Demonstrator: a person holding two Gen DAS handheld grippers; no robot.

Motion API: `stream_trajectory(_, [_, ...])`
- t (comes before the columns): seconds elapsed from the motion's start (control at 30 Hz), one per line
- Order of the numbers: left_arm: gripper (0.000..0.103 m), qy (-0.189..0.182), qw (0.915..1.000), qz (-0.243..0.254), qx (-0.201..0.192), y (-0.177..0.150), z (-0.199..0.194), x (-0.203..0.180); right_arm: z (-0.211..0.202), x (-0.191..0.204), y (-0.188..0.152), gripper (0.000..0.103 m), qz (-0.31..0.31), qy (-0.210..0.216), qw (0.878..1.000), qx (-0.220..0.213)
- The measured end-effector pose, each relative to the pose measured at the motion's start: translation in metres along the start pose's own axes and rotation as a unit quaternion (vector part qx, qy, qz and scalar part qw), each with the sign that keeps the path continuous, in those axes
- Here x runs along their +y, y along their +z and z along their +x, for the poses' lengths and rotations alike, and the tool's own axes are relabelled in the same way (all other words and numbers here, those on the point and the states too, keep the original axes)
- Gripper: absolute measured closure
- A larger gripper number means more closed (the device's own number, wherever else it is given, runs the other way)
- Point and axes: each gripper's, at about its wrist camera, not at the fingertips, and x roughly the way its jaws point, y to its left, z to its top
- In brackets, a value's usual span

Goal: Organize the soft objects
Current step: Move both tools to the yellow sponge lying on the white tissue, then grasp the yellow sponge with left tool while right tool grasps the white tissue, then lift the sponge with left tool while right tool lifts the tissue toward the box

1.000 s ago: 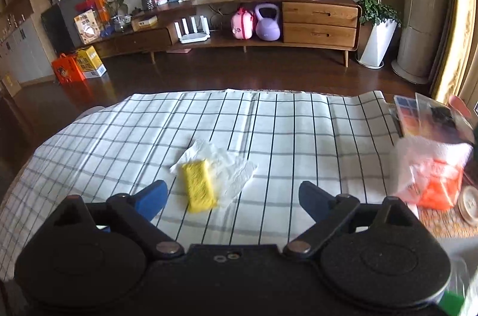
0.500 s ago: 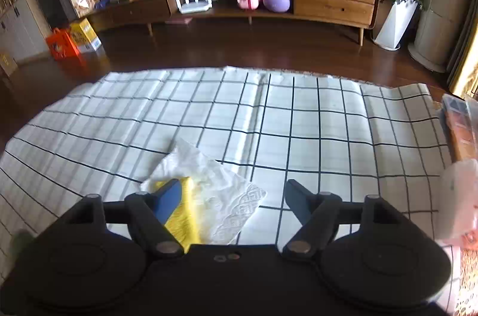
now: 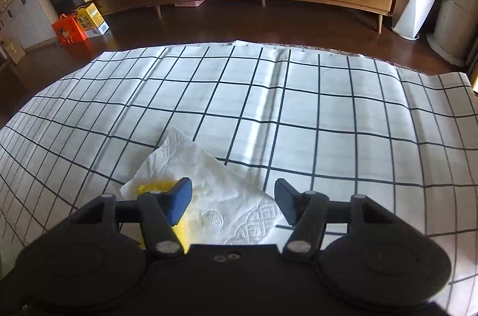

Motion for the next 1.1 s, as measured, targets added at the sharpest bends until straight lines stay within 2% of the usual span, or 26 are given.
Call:
stream_trajectory(0.07, [0.052, -0.008, 1.0000, -0.004, -0.003, -0.001, 0.000, 0.002, 0.004, 0.002, -0.002, 0.042, -0.005, -0.002, 1.000, 0.004])
stream_trajectory(0.17, [0.067, -0.023, 0.9997, -0.002, -0.006, -0.002, -0.002, 0.002, 0.006, 0.009, -0.006, 0.046, -0.028, -0.016, 0.999, 0.001])
stream_trajectory(0.23, [0.071, -0.021, 0.9997, 0.003, -0.009, -0.004, -0.003, 0.000, 0.005, 0.012, -0.008, 0.051, -0.041, -0.029, 0.999, -0.002])
stream_trajectory(0.33, [0.078, -0.020, 0.9997, 0.000, -0.011, -0.004, -0.003, 0.003, 0.004, 0.015, -0.013, 0.061, -0.052, -0.046, 0.998, -0.009])
stream_trajectory(0.4, [0.086, -0.023, 0.9997, -0.006, -0.011, -0.001, -0.003, 0.006, 0.002, 0.016, -0.015, 0.074, -0.049, -0.049, 0.998, -0.013])
stream_trajectory(0.43, [0.088, -0.022, 0.9997, -0.005, -0.012, -0.001, -0.003, 0.007, 0.001, 0.016, -0.015, 0.077, -0.048, -0.047, 0.998, -0.014])
stream_trajectory(0.5, [0.098, -0.020, 0.9996, 0.002, -0.017, -0.002, -0.005, 0.007, -0.001, 0.019, -0.018, 0.087, -0.049, -0.049, 0.997, -0.016])
stream_trajectory(0.53, [0.098, -0.021, 0.9996, 0.002, -0.017, -0.002, -0.006, 0.009, -0.001, 0.021, -0.019, 0.091, -0.051, -0.052, 0.997, -0.017])
stream_trajectory(0.57, [0.099, -0.022, 0.9996, 0.000, -0.015, -0.003, -0.007, 0.010, -0.001, 0.023, -0.020, 0.099, -0.051, -0.053, 0.997, -0.018])
stream_trajectory(0.73, [0.101, -0.033, 0.9991, 0.003, -0.026, -0.007, -0.020, 0.014, -0.010, 0.028, -0.029, 0.100, -0.036, -0.054, 0.997, -0.027])
stream_trajectory(0.87, [0.101, -0.047, 0.9984, 0.012, -0.030, -0.012, -0.034, 0.019, -0.026, 0.027, -0.040, 0.101, -0.011, -0.030, 0.999, -0.027])
stream_trajectory(1.0, [0.101, -0.061, 0.9977, 0.019, -0.023, -0.021, -0.048, 0.027, -0.048, 0.032, -0.057, 0.101, -0.002, -0.017, 0.999, -0.029])
stream_trajectory(1.1, [0.101, -0.082, 0.9961, 0.027, -0.014, -0.026, -0.054, 0.030, -0.059, 0.036, -0.074, 0.101, -0.009, -0.028, 0.999, -0.029])
